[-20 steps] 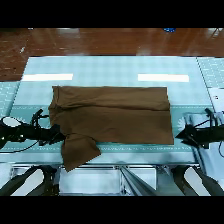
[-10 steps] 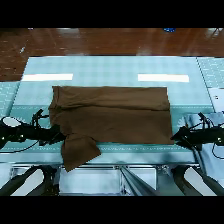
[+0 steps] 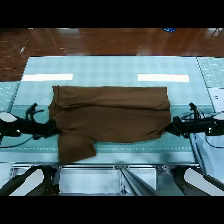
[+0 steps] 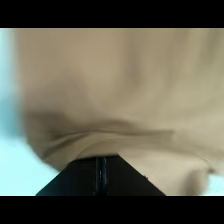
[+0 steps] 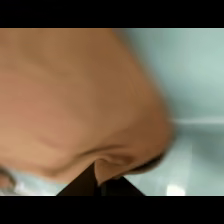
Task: Fold the shirts.
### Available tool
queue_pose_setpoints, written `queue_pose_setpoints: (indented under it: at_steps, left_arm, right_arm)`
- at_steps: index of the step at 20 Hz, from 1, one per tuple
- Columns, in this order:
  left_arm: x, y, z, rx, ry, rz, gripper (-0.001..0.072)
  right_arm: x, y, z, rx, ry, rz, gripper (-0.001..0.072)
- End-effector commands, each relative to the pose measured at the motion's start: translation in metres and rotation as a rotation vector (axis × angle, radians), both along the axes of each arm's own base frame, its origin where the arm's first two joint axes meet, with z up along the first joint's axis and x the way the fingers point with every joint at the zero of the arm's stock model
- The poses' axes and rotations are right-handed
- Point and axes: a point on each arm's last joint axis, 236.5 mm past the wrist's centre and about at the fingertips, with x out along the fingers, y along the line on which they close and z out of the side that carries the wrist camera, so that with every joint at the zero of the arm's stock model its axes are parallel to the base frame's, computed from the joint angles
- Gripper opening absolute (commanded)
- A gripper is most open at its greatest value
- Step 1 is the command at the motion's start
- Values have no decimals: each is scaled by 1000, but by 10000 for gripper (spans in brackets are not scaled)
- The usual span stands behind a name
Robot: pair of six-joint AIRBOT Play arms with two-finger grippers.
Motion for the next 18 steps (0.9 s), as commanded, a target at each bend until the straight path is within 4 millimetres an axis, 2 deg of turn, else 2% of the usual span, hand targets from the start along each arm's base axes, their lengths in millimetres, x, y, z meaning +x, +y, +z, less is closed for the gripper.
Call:
queue_pose_setpoints:
  at_steps: [1, 5, 8, 13, 16, 18]
  left_arm:
    - [49, -3, 51, -69, -129, 29, 17]
    - [96, -2, 79, -103, -213, 37, 16]
    - [139, -2, 88, -124, -261, 39, 17]
    - [200, -2, 77, -143, -236, 39, 17]
    - [236, 6, 71, -149, -233, 72, 17]
    - [252, 9, 68, -154, -235, 64, 16]
  right_arm:
    - [36, 1, 39, 39, -123, 30, 27]
    - [78, -16, 70, -11, -235, -7, 27]
    - [113, -23, 88, 12, -308, -82, 27]
    - [153, -16, 78, 1, -320, -47, 27]
    - [178, -25, 74, -6, -316, -75, 27]
    - [189, -28, 71, -4, -312, -80, 27]
